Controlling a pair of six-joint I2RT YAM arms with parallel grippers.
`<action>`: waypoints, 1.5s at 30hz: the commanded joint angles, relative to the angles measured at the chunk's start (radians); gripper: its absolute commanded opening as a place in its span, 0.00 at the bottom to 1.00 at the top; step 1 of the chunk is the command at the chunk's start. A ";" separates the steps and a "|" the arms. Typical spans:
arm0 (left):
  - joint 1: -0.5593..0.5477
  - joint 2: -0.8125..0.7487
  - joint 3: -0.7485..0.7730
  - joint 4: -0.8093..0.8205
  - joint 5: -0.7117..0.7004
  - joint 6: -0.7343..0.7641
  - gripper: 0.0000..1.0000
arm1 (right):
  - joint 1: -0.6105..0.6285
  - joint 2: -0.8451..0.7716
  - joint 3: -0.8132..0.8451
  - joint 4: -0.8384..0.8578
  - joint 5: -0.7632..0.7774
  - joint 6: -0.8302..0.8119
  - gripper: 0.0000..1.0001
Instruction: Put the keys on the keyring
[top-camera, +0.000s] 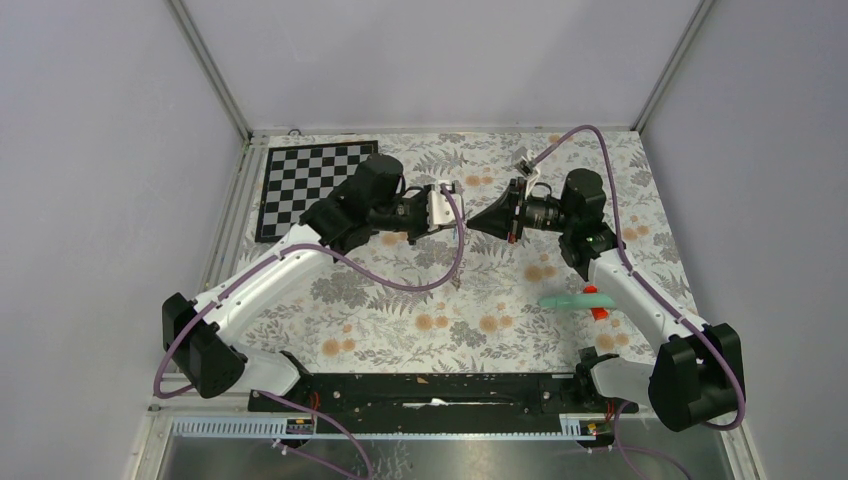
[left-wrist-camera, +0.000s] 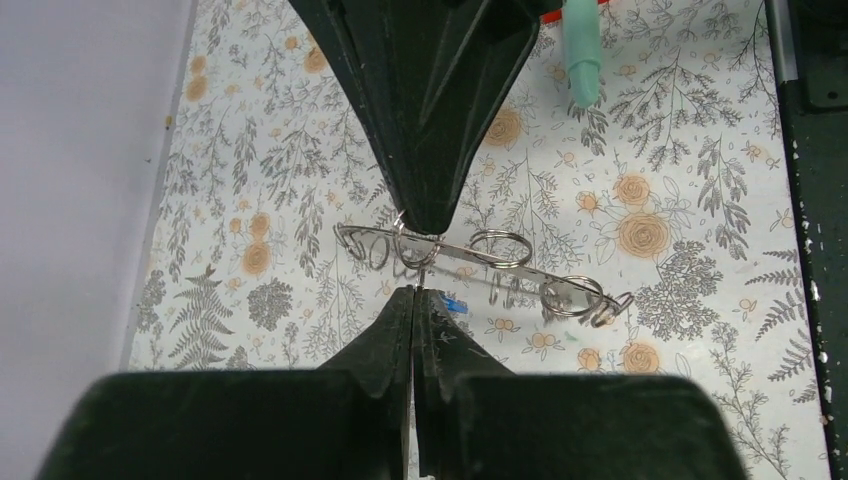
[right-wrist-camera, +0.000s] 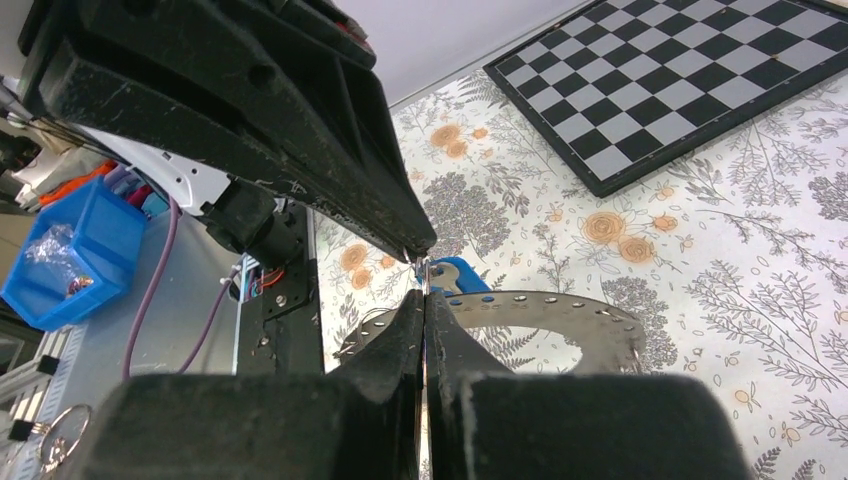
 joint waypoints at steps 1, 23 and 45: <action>-0.013 -0.026 0.005 0.034 -0.015 0.011 0.00 | -0.009 -0.004 0.021 0.070 0.023 0.048 0.00; -0.108 0.020 -0.028 0.121 -0.141 -0.050 0.00 | -0.028 0.026 -0.011 0.169 0.115 0.242 0.00; -0.002 -0.061 -0.014 0.053 0.045 -0.112 0.56 | -0.074 -0.064 -0.056 0.054 -0.148 -0.171 0.00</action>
